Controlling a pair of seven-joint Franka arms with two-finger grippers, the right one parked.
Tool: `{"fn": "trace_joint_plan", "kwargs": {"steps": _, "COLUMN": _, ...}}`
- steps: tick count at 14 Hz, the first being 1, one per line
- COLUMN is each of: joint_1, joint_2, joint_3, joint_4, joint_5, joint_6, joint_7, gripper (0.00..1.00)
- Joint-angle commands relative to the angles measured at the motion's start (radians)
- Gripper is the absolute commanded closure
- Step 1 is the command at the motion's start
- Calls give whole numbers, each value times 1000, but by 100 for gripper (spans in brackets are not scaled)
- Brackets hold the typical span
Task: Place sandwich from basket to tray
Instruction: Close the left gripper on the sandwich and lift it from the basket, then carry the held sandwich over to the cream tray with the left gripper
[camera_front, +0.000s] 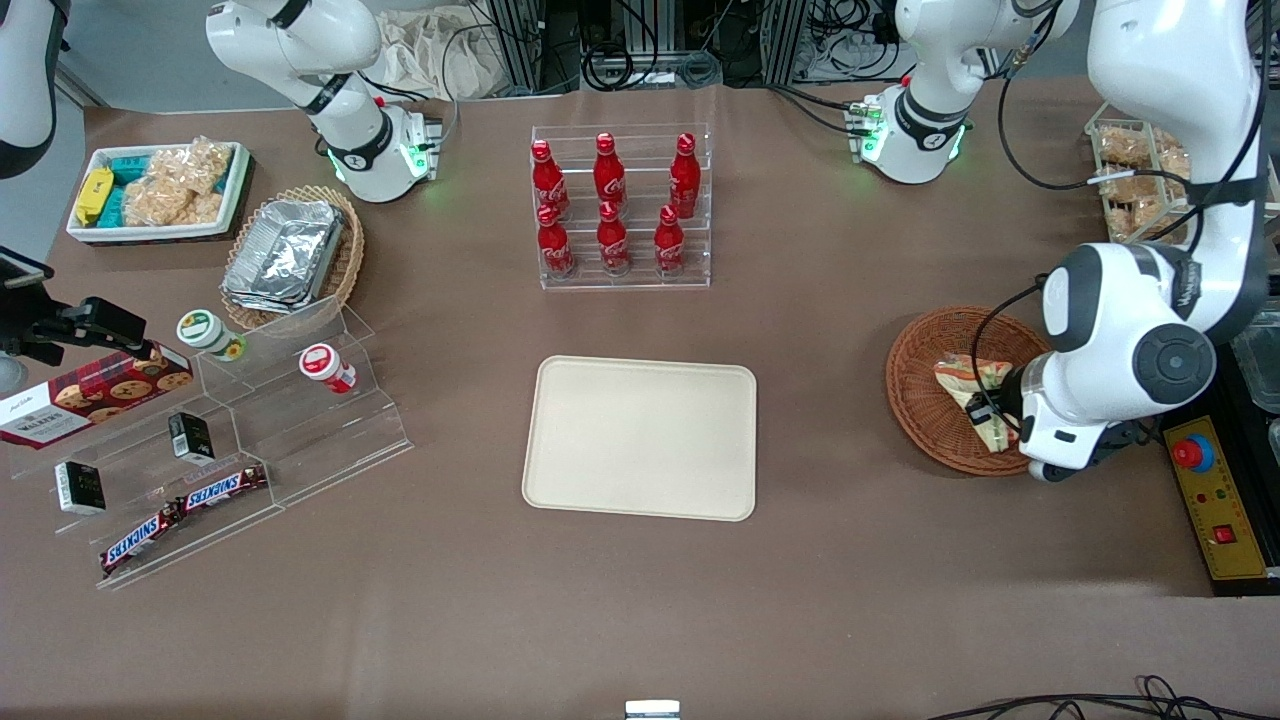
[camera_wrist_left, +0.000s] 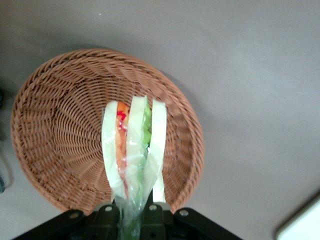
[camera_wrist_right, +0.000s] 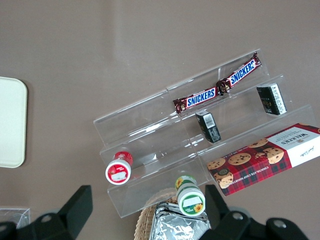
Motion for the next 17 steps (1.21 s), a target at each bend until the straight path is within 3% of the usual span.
{"fn": "trace_joint_plan", "kwargs": {"steps": 1, "joint_1": -25, "joint_2": 10, "joint_3": -3, "joint_4": 132, "joint_5": 14, "joint_6": -112, "joint_7": -19, "gripper": 92}}
{"fn": "trace_joint_plan", "kwargs": {"steps": 9, "joint_1": -336, "joint_2": 77, "joint_3": -3, "joint_4": 160, "joint_5": 9, "joint_6": -104, "joint_7": -36, "gripper": 91}}
{"fn": "trace_joint_plan", "kwargs": {"steps": 17, "joint_1": -442, "joint_2": 256, "joint_3": -18, "joint_4": 259, "joint_5": -2, "joint_6": 56, "joint_7": -32, "gripper": 90}}
